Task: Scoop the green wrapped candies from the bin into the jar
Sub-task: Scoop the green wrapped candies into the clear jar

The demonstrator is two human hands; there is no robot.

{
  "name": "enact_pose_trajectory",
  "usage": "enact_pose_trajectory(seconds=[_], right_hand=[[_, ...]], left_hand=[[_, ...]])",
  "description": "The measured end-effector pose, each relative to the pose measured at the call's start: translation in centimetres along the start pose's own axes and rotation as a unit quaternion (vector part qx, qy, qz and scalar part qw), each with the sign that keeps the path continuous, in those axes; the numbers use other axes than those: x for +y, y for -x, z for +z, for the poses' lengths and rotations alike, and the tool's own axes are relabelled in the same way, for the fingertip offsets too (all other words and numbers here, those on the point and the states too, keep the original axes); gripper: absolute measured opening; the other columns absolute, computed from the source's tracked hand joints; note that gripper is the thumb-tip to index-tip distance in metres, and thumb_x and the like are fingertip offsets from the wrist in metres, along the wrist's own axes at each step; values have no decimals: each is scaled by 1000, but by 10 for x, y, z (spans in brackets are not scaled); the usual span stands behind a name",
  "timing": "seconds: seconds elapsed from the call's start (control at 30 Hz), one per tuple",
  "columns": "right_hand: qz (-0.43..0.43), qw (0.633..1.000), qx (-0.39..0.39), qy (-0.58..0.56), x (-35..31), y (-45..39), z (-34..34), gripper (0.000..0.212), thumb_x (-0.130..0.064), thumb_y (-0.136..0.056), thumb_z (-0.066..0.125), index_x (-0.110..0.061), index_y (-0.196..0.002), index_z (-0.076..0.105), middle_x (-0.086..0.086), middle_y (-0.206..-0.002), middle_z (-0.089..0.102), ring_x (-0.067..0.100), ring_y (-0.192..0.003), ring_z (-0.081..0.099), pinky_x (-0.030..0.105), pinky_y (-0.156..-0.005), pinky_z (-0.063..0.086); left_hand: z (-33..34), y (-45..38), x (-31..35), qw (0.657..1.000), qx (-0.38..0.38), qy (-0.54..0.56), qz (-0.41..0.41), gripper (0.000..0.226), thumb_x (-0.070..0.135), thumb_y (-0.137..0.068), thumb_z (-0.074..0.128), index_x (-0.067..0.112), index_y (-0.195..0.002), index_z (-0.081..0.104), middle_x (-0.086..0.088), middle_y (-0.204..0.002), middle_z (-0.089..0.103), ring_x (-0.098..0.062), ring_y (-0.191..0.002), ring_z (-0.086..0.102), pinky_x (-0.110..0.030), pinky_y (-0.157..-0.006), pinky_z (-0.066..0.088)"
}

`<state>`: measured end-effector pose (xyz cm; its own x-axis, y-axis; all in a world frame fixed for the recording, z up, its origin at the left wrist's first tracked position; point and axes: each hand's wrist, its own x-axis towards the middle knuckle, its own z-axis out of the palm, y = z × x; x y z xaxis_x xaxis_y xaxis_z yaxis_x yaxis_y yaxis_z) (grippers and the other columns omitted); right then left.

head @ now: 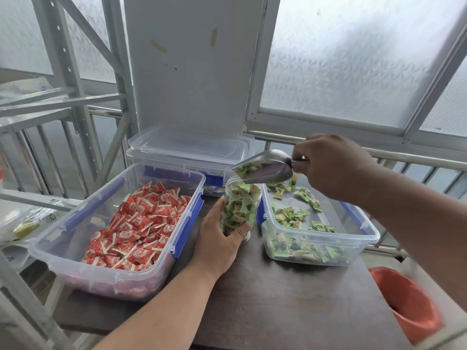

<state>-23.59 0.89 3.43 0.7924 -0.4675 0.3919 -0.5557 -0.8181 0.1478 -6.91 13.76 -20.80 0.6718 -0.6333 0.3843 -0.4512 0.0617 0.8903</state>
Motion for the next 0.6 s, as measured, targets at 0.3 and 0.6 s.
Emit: enact_pose_trajectory(seconds=[0.3,0.6], right_hand=[[257,949,-143,-118,46,10,47,34,-32,-103,59,-4,-93,75,16,-84,71,31,-77,67,42,-69,56],[367,865,-248,-237,63,20,86,29,-1,-99,48,17,-108,69,29,-87,73,28,-67,55,32,-58,41]], left_hand=[[-1,0,0,1000,-14,9,-18,74,56,-85,88,59,-150,51,29,-139,67,4,-130,63,-29,-111,53],[0,-1,3,999,-14,14,-30,78,43,-87,96,47,-154,56,27,-134,72,10,-123,66,-2,-98,46]])
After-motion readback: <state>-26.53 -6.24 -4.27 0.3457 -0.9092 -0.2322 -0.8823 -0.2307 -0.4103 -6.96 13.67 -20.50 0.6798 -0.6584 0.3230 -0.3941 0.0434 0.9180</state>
